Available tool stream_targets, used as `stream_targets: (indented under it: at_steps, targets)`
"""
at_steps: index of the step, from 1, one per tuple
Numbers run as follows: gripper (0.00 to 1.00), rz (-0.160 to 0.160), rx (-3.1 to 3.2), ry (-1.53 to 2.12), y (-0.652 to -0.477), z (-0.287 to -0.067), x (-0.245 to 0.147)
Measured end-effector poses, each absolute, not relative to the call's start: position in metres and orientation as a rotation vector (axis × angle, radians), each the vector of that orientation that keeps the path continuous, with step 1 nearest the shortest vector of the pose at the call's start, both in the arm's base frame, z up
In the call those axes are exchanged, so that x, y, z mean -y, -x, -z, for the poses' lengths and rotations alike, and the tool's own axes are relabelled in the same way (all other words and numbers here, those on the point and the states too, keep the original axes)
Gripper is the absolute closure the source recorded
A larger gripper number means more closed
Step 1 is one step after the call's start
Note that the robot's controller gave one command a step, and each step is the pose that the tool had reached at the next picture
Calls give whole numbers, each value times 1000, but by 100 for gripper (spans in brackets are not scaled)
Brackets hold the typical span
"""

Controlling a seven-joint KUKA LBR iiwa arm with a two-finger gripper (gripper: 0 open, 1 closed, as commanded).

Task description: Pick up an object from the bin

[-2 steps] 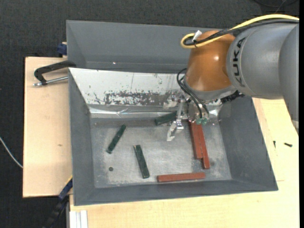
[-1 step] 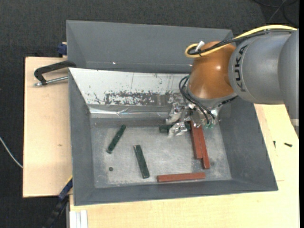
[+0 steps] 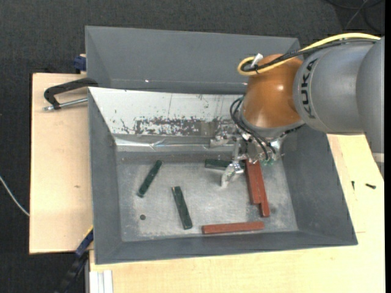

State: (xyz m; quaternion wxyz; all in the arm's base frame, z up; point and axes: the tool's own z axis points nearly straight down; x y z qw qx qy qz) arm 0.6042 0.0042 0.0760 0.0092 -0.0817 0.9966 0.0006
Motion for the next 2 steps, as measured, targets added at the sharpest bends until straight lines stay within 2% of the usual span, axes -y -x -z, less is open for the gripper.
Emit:
stream_targets:
  at_steps: [1,2]
  targets:
    - [100,-1,-3133,259,-602,-78,-3]
    - [100,-2,-3131,258,-602,-78,-3]
